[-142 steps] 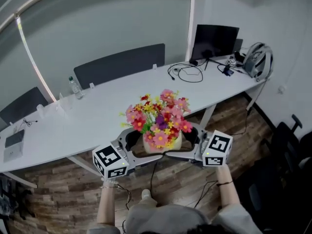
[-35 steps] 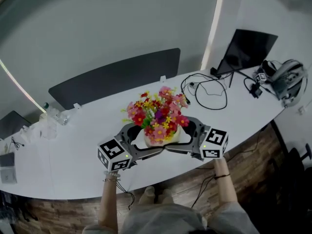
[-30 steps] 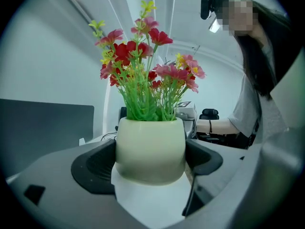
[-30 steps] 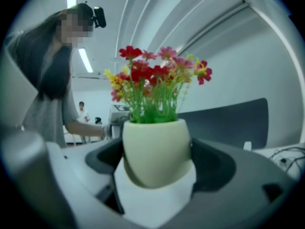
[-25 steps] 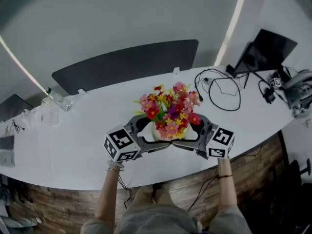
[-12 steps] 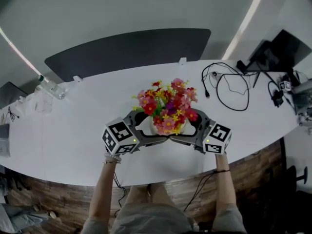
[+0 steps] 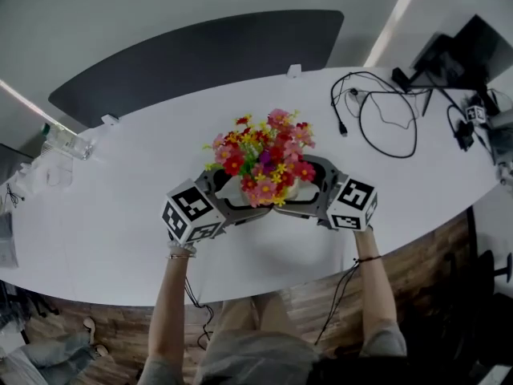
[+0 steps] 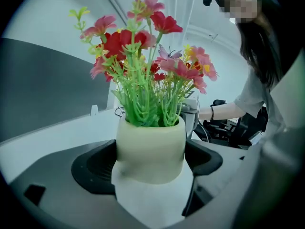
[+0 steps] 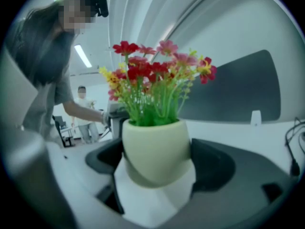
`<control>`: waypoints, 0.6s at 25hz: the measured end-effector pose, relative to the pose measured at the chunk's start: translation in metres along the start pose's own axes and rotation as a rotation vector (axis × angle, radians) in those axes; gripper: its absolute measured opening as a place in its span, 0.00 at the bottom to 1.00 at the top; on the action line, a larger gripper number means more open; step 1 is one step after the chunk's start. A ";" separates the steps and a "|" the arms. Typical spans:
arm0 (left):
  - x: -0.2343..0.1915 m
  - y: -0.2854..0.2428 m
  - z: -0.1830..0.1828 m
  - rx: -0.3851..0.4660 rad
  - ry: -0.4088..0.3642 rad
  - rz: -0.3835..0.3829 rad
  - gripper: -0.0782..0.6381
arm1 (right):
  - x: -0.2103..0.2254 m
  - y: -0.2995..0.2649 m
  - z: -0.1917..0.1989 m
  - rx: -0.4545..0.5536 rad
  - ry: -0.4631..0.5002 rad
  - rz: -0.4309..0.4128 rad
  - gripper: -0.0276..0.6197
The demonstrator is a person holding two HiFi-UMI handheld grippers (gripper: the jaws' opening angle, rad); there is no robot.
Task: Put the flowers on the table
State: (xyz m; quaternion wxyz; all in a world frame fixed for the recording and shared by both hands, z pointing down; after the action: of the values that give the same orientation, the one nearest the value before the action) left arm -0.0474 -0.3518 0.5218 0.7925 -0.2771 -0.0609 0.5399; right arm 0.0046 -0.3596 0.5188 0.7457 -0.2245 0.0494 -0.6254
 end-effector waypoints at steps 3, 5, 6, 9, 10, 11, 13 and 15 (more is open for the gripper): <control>-0.005 -0.004 0.006 0.002 0.013 -0.005 0.73 | 0.004 -0.005 0.005 -0.016 0.004 0.001 0.73; -0.007 -0.005 0.010 0.004 0.021 -0.008 0.73 | 0.006 -0.007 0.008 -0.026 0.006 0.001 0.73; -0.008 -0.006 0.012 0.003 0.024 -0.010 0.73 | 0.007 -0.008 0.009 -0.029 0.005 0.000 0.73; -0.010 -0.008 0.017 -0.004 0.028 -0.016 0.73 | 0.009 -0.012 0.015 -0.037 -0.001 0.001 0.73; -0.011 -0.009 0.018 -0.007 0.028 -0.018 0.73 | 0.010 -0.013 0.017 -0.039 -0.002 0.003 0.73; -0.011 -0.010 0.020 -0.010 0.029 -0.020 0.73 | 0.011 -0.013 0.019 -0.040 -0.004 0.007 0.73; -0.012 -0.013 0.024 -0.016 0.030 -0.024 0.73 | 0.012 -0.014 0.023 -0.046 -0.007 0.015 0.73; -0.013 -0.015 0.028 -0.024 0.033 -0.029 0.73 | 0.013 -0.016 0.028 -0.054 -0.011 0.020 0.73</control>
State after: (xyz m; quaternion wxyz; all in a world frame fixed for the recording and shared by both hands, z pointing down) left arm -0.0512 -0.3575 0.5553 0.7976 -0.2947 -0.0583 0.5231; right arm 0.0029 -0.3668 0.5526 0.7458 -0.2475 0.0648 -0.6152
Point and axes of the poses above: the fingertips, and each gripper's own axes: y backward along the fingers, x to its right, z out of its underside, the point moved 2 cm from there along y, backward along the fingers, and after that the axes turned 9 degrees about -x, right-handed, at the moved point
